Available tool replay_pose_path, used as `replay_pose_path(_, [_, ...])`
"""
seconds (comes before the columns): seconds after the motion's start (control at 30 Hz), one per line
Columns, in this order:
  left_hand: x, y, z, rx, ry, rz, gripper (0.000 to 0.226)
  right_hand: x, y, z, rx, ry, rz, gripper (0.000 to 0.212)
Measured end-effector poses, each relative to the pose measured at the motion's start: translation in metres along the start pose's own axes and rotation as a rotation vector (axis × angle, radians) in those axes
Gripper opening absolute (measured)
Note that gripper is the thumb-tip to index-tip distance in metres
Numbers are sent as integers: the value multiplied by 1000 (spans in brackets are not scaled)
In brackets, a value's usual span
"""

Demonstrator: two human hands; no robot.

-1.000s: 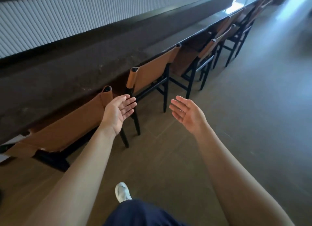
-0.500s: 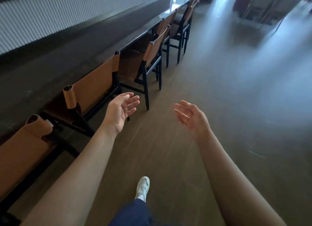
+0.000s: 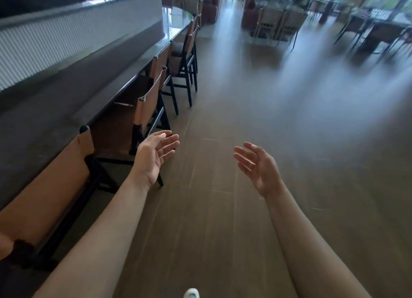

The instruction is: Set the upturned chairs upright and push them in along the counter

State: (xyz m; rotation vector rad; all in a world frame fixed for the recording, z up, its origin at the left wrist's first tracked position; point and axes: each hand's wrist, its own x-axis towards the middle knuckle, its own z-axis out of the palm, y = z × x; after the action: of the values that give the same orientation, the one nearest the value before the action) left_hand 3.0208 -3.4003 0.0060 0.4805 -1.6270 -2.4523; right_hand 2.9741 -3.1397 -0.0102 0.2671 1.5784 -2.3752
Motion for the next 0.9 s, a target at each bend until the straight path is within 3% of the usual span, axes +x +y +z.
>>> replay_pose_path(0.4, [163, -12, 101, 48, -126, -39, 23, 136, -62, -42, 47, 128, -68, 23])
replay_pose_path(0.9, [404, -24, 281, 12, -122, -7, 21, 400, -205, -120, 0, 128, -84, 22])
